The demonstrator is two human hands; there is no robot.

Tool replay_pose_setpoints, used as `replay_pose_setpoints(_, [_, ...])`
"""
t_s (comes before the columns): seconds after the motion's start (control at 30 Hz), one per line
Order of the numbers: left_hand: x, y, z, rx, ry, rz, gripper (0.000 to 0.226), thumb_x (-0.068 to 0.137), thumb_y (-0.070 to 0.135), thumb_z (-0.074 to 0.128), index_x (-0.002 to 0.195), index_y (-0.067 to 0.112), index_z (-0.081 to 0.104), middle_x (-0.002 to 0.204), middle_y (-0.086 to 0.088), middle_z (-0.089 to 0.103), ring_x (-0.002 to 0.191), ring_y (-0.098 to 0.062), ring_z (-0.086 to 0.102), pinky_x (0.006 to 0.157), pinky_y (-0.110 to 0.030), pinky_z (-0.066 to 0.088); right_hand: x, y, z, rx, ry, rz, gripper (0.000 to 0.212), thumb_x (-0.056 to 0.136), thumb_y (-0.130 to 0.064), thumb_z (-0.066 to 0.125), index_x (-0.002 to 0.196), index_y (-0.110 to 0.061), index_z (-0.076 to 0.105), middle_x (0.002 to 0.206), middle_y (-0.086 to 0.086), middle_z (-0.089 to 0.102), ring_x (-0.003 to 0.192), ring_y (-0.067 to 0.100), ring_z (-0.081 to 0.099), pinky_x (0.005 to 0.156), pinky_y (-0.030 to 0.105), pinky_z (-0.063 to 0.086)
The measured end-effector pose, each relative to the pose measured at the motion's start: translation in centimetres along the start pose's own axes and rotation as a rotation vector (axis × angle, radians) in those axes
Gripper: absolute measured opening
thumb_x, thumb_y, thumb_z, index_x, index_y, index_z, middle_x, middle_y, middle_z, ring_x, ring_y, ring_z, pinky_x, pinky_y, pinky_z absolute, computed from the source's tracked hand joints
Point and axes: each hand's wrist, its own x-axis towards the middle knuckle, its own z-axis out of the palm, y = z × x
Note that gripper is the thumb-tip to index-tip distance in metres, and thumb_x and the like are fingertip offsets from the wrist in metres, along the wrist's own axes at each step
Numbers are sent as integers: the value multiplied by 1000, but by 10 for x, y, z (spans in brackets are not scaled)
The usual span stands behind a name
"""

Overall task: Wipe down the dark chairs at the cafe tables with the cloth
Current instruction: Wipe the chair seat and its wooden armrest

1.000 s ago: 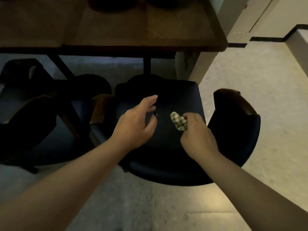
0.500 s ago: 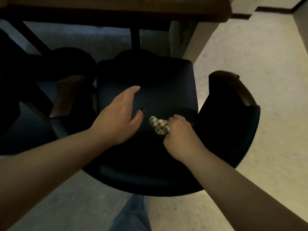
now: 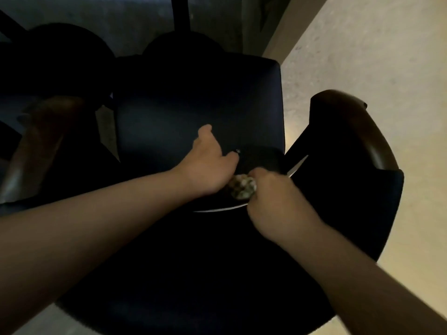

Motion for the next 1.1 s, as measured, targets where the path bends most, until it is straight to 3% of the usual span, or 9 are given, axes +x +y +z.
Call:
replay_pose_setpoints(0.13, [24, 14, 25, -75, -71, -84, 86, 95, 40, 49, 151, 16, -12, 127, -15, 55, 97, -26, 59, 62, -28, 37, 60, 32, -46, -405, -134, -2, 8, 86, -19, 55, 85, -13, 49, 78, 6, 45, 77, 27, 49, 67, 31, 39])
replay_pose_setpoints(0.37, [40, -31, 53, 98, -383, -338, 79, 96, 46, 49, 146, 2, 7, 127, -18, 59, 113, -32, 60, 96, -41, 47, 115, 55, -7, -610, -615, -78, 26, 93, -25, 51, 97, -2, 63, 90, 10, 50, 77, 24, 51, 70, 28, 37])
replay_pose_setpoints(0.5, [43, -36, 51, 214, -538, -308, 50, 100, 46, 42, 128, 6, 38, 100, -10, 64, 79, -22, 62, 74, -32, 49, 126, 52, 19, -586, -821, -82, 37, 98, -22, 43, 119, 5, 57, 106, 17, 55, 87, 28, 53, 71, 23, 39])
replay_pose_setpoints(0.63, [32, -30, 52, 120, -775, -390, 36, 106, 34, 29, 109, 14, 59, 93, -9, 64, 56, -7, 57, 70, -23, 52, 136, 57, 26, -494, -949, 52, 21, 95, -28, 53, 98, -9, 63, 88, 3, 61, 63, 12, 67, 39, 11, 39])
replay_pose_setpoints(0.7, [30, -31, 58, 78, -812, -395, 40, 107, 24, 26, 140, 8, 43, 110, -16, 60, 66, -10, 51, 94, -33, 46, 139, 59, 28, -496, -968, 59, 23, 91, -36, 57, 82, -15, 59, 78, 1, 61, 52, 10, 64, 47, 19, 42])
replay_pose_setpoints(0.8, [25, -26, 62, 102, -833, -400, 43, 106, 11, 26, 149, 3, 26, 90, -6, 49, 69, -10, 45, 93, -25, 45, 141, 65, 33, -489, -928, 65, 33, 90, -48, 55, 88, -15, 56, 83, 1, 58, 69, 14, 59, 66, 27, 44])
replay_pose_setpoints(0.9, [22, -30, 61, 230, -769, -335, 50, 106, 23, 35, 148, -2, 25, 124, -17, 52, 105, -28, 57, 91, -16, 45, 134, 66, 35, -521, -883, 26, 43, 90, -58, 49, 108, -19, 54, 91, 4, 54, 82, 21, 55, 80, 30, 40])
replay_pose_setpoints(1.0, [11, -29, 66, 236, -881, -325, 45, 104, 6, 32, 148, -1, 24, 94, -5, 51, 78, -14, 51, 76, -16, 48, 120, 68, 42, -527, -882, 19, 62, 91, -59, 45, 126, -9, 53, 109, 10, 54, 96, 26, 54, 85, 31, 40])
replay_pose_setpoints(1.1, [-1, -39, 79, 297, -940, -333, 44, 104, 4, 31, 147, 2, 27, 117, -16, 54, 91, -20, 48, 92, -27, 44, 100, 74, 52, -518, -899, 8, 61, 94, -57, 41, 131, -9, 51, 127, 12, 53, 100, 25, 52, 88, 31, 40])
